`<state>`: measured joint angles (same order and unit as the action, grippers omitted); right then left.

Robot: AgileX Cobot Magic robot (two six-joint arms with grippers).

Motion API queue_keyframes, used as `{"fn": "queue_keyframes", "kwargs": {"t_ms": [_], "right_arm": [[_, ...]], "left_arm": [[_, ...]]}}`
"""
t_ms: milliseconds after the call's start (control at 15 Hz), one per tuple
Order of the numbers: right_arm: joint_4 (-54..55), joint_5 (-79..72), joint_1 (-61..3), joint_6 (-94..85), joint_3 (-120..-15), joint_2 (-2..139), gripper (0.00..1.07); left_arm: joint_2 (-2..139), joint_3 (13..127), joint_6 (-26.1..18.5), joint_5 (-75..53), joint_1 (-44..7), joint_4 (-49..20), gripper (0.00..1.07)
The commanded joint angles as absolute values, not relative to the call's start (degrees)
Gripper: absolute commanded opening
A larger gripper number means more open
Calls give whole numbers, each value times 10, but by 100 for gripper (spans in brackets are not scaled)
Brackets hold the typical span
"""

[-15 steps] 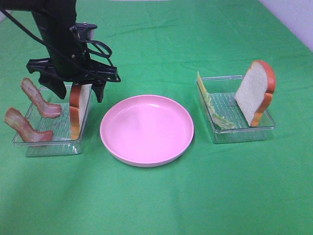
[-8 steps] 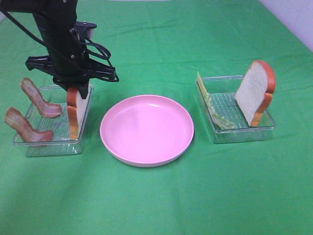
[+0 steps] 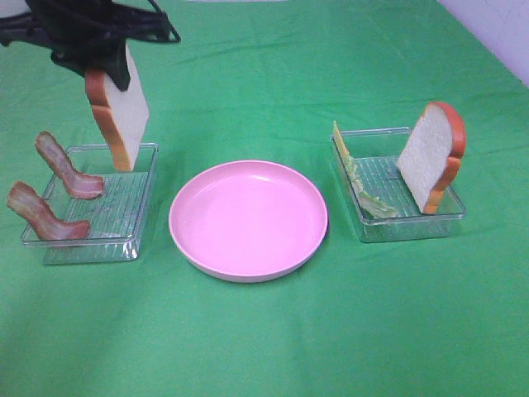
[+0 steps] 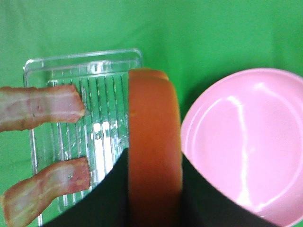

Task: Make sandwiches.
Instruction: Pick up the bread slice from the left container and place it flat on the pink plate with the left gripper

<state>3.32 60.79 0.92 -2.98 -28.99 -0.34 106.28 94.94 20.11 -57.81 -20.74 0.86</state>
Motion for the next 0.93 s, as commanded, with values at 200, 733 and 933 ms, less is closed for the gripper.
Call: {"fn": "queue_keyframes", "kwargs": {"t_ms": [200, 733, 933], "right_arm": [[33, 608, 12, -33, -288, -9, 76], [33, 608, 12, -33, -288, -9, 76], [33, 608, 12, -33, -288, -9, 76]], "left_arm": [[1035, 943, 0, -586, -122, -262, 0], [1149, 804, -328, -568, -113, -681, 0], [1205, 804, -331, -570, -115, -703, 0]]}}
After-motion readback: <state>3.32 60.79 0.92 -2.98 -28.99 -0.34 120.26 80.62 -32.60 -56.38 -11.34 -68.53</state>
